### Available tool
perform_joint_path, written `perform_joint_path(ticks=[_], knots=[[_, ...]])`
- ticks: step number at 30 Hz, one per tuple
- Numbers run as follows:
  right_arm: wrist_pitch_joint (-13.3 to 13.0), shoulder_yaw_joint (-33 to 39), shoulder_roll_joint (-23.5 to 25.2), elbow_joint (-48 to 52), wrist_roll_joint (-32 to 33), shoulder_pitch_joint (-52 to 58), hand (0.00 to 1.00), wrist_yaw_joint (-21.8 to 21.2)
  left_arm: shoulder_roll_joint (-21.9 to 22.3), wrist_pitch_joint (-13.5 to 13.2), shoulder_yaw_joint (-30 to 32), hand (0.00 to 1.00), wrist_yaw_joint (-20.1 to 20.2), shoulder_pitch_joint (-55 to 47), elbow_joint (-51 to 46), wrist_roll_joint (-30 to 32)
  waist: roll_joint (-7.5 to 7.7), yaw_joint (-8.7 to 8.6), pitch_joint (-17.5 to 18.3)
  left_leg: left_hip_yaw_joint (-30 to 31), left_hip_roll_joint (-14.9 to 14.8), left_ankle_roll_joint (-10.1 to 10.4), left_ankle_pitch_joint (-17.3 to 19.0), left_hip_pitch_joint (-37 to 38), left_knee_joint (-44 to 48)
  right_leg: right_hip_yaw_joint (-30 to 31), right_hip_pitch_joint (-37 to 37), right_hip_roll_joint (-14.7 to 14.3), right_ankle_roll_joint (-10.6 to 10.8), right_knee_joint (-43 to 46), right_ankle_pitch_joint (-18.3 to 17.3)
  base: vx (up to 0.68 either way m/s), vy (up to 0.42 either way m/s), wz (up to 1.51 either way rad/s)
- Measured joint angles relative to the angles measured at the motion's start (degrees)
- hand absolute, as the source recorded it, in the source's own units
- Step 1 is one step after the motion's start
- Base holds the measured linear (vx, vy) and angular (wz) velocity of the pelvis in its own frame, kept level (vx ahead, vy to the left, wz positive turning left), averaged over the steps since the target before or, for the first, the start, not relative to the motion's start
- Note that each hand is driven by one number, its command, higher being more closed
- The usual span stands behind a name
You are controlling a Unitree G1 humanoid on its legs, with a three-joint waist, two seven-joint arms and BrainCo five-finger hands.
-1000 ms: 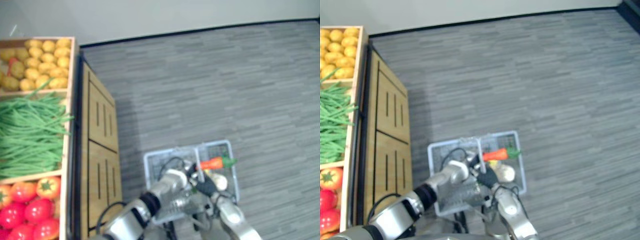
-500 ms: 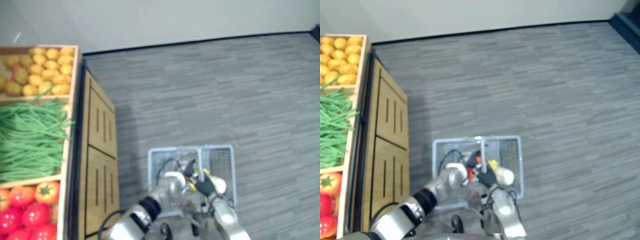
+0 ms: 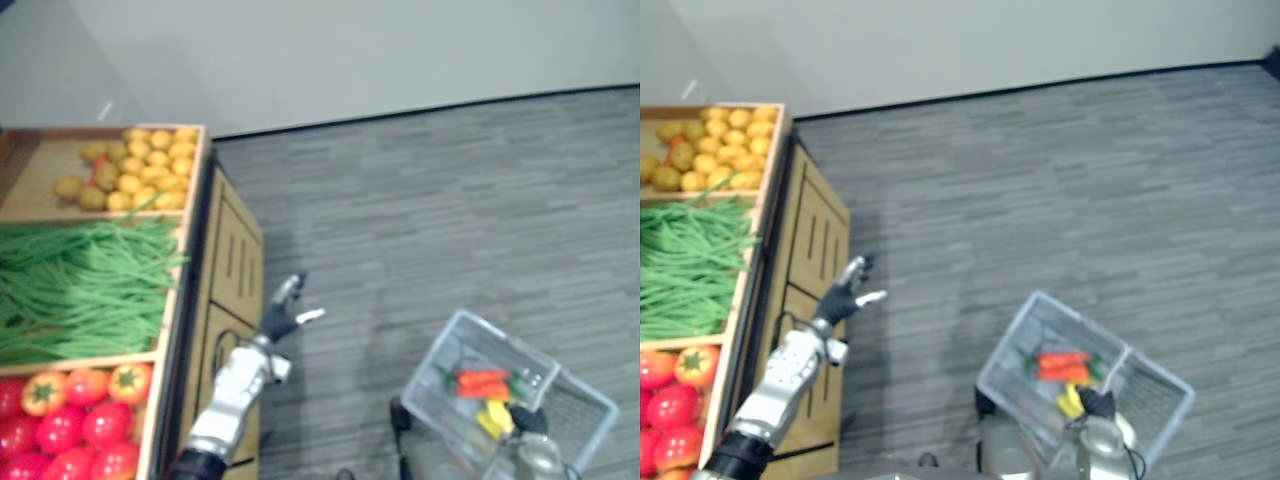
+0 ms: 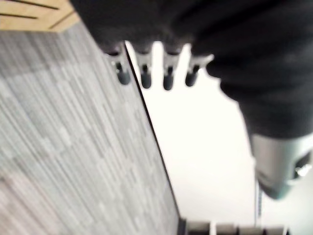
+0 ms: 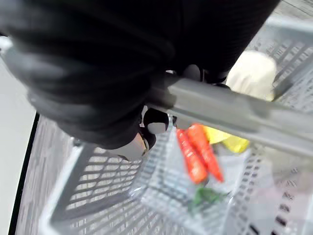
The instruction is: Pick vegetable in the basket
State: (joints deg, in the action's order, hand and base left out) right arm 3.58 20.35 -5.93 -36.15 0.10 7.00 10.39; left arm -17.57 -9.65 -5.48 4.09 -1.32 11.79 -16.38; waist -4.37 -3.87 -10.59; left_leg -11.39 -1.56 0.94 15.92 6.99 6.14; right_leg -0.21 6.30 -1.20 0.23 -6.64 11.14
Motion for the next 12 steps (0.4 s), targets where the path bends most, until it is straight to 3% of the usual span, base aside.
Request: perform_joint_path(ticks=[2, 4, 9, 12], knots=[[0.06, 2.94, 0.25, -2.17, 0.65, -0.05, 1.0, -0.26, 3.13, 0.0, 4.78, 0.0, -0.58, 0.0, 7.39, -0.57, -0.43, 0.6, 0.8, 0.22, -0.25, 0.24, 0.11, 0.16, 0.06, -0.26, -0.2, -0.2, -0.22, 0.0, -0.17, 0.03, 0.015, 0.06], [0.06, 5.03, 0.11, -4.03, 0.83, 0.28, 1.0, -0.5, 5.58, 0.49, 7.88, 0.0, -2.99, 1.08, 16.32, 2.66, -0.58, 0.65, 1.19, 0.94, -0.5, 0.05, -0.07, 0.33, 0.26, -0.94, -0.66, -0.29, -0.12, 0.0, -0.39, 0.05, 0.022, 0.13], [0.05, 6.5, -0.9, -8.22, 0.1, -0.52, 1.0, -0.29, 7.68, 4.9, 13.31, 0.0, -10.13, 1.53, 38.73, 18.73, 0.42, 0.84, 1.68, 1.0, -1.08, 0.27, -0.18, 1.82, 0.31, -1.17, -1.93, -0.82, -0.28, -0.01, -0.93, 0.04, 0.033, 0.03], [0.03, 8.2, -0.94, -10.96, -1.51, -1.57, 1.0, 0.63, 8.36, 6.19, 18.0, 0.0, -12.44, 0.7, 45.57, 22.27, 0.92, 1.09, 2.15, 0.98, -1.27, 0.59, 0.0, 2.46, 0.31, -1.26, -2.63, -0.95, -0.59, -0.02, -1.62, 0.01, 0.043, 0.02]])
